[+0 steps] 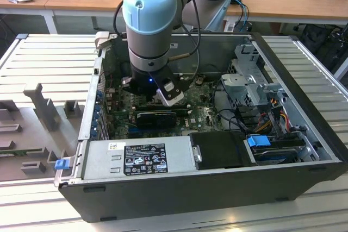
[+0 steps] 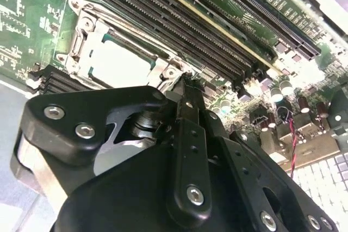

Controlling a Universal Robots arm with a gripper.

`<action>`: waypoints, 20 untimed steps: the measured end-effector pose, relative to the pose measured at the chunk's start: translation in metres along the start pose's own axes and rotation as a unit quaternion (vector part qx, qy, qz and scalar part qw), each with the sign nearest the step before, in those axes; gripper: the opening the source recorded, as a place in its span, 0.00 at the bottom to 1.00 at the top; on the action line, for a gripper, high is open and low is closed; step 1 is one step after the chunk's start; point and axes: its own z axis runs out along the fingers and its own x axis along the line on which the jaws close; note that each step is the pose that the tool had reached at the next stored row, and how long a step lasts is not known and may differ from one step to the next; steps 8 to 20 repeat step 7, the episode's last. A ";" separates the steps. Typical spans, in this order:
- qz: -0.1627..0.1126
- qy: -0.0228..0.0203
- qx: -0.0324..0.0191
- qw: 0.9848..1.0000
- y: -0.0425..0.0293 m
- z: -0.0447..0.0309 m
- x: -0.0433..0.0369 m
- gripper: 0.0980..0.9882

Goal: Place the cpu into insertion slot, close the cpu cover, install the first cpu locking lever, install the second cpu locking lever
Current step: 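Install the second cpu locking lever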

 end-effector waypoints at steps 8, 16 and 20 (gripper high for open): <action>0.000 0.000 0.000 1.000 0.0001 -0.0003 0.0000 0.01; 0.000 0.000 0.000 1.000 0.0001 -0.0003 0.0000 0.01; 0.000 0.000 0.000 1.000 0.0001 -0.0003 0.0000 0.01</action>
